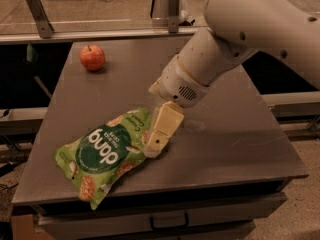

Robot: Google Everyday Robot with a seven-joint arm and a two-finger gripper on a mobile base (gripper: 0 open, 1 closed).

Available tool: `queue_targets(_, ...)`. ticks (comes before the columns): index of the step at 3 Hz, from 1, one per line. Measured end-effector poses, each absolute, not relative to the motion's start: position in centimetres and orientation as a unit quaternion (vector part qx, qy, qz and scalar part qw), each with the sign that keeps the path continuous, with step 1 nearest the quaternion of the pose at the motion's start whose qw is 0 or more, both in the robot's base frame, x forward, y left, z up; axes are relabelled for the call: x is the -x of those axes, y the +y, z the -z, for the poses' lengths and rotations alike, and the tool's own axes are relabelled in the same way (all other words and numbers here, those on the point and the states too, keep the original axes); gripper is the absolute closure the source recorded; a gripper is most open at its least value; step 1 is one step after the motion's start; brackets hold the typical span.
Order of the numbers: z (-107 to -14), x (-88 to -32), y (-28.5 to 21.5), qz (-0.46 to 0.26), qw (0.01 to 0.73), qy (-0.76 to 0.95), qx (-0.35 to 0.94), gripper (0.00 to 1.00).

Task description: Pick green rice chip bag

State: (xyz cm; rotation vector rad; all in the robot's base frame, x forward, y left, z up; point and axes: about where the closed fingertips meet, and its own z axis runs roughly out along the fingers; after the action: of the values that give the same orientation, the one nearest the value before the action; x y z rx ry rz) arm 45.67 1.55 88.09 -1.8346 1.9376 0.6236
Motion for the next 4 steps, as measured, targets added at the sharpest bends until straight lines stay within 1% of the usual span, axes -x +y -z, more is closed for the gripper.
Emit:
queue_targets(1,-86.4,-45.7,2.9,-0.236,0.198,0.7,0.644,0.0)
queue_targets(2,-85.1,-45.8,3.7,-0.247,0.195,0.705,0.636,0.16)
queue_targets(4,-84.6,-46.7,3.4,-0.251,0.202,0.717,0.618,0.64)
